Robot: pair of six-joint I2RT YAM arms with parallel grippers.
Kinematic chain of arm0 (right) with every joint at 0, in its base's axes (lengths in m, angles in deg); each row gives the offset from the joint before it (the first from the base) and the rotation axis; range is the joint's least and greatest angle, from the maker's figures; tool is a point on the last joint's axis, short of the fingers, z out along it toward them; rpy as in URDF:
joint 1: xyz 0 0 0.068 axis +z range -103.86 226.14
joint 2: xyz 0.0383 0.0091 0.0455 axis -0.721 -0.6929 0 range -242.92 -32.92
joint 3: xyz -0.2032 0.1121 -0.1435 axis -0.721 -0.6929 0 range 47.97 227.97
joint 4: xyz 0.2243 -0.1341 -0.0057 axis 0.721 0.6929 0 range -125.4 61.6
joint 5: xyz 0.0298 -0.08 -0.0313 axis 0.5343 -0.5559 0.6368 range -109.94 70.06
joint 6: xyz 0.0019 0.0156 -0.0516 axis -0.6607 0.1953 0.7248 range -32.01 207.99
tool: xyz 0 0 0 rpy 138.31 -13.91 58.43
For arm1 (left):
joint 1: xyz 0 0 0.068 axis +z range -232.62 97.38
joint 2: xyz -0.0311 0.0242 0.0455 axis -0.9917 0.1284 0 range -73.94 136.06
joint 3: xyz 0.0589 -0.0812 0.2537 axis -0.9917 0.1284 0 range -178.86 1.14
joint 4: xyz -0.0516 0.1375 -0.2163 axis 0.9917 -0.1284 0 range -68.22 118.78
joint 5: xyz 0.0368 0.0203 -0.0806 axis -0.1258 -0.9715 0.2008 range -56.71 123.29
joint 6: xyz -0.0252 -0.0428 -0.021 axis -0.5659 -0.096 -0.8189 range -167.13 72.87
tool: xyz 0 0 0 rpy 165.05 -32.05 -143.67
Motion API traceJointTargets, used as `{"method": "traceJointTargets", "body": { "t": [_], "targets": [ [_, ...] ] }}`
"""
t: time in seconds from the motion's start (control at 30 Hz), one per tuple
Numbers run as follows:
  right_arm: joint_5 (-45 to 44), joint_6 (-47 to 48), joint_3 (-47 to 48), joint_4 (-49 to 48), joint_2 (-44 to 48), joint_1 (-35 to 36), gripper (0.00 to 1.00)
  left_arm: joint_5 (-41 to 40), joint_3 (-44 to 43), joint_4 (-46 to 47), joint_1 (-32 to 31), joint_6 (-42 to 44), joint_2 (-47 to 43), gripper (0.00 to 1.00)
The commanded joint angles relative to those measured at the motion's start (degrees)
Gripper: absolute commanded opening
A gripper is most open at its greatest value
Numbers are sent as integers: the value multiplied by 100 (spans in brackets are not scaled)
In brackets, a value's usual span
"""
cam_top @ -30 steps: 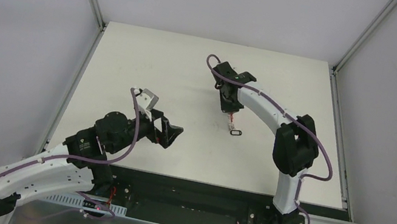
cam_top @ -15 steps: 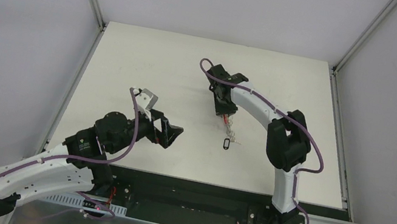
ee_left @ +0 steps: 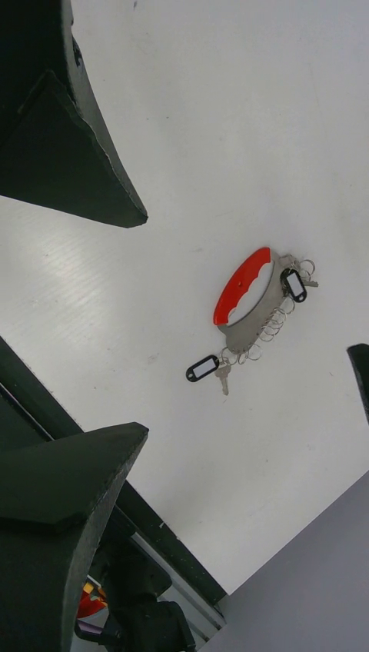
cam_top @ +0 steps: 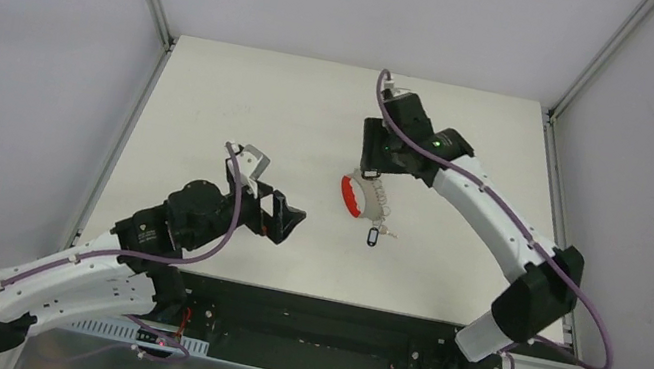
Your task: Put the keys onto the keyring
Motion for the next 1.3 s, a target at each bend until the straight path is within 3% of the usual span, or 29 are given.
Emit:
{"method": "traceJointTargets", "body": {
  "t": [0.0,0.13,0.27,0.5,0.9,1.27],
  "targets": [
    [145,-412,-553,-502,645,-191,58,117,-310,42,-31,-39,188,100],
    [230,-684,-1286,-924,880,-387,59,96,-341,28,-29,-86,432,100],
    [511,-1039,-1886,-1416,888,-755,52,93,-419,-37,-32,-160,711,100],
    [345,-1422,-2510,-2181,634,-999,52,197,-437,-33,-29,-275,834,100],
    [780,-1627,-2304,-2991,-749,-1323,51,154,-401,-66,-28,-292,778,100],
    [1330,-2025,-2394,-3320,-1153,-855,50,120,-468,-90,-33,-254,909,100]
  ]
}}
